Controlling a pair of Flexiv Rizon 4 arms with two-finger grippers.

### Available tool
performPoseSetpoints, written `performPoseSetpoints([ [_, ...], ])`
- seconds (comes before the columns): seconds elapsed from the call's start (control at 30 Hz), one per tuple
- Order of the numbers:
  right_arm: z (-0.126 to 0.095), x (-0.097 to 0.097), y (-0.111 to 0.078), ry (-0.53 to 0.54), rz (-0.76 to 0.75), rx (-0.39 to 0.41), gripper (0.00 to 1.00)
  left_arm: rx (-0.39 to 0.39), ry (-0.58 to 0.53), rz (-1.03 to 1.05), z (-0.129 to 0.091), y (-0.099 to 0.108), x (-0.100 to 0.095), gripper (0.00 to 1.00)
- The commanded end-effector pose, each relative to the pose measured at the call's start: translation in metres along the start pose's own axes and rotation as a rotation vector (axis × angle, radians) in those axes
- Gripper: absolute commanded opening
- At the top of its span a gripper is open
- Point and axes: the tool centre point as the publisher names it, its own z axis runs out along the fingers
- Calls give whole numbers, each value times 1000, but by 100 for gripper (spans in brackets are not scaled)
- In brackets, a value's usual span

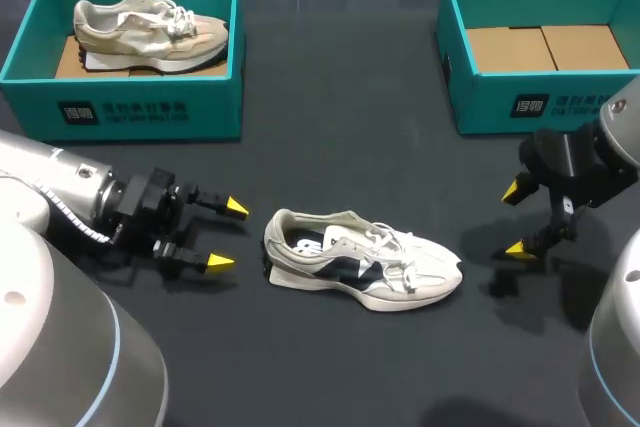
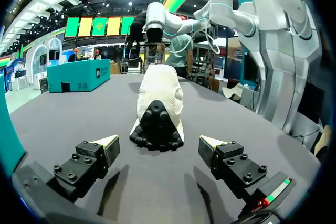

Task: Take the shoe out of the shoebox, open the shoe tongue, remove and reinsert the insole, then place the shoe into the shoebox

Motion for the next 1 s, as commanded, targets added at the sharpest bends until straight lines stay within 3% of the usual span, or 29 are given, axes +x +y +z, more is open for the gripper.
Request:
performPoseSetpoints([
  [0.03,0,1,0,-2,1,3,100,8,11,-5,15,3,-10,100],
  [0.27,0,1,0,-2,1,3,100,11,32,-18,32,3,-11,100],
  [1.0,0,1,0,-2,1,3,100,26,69,-7,57,-5,-2,100],
])
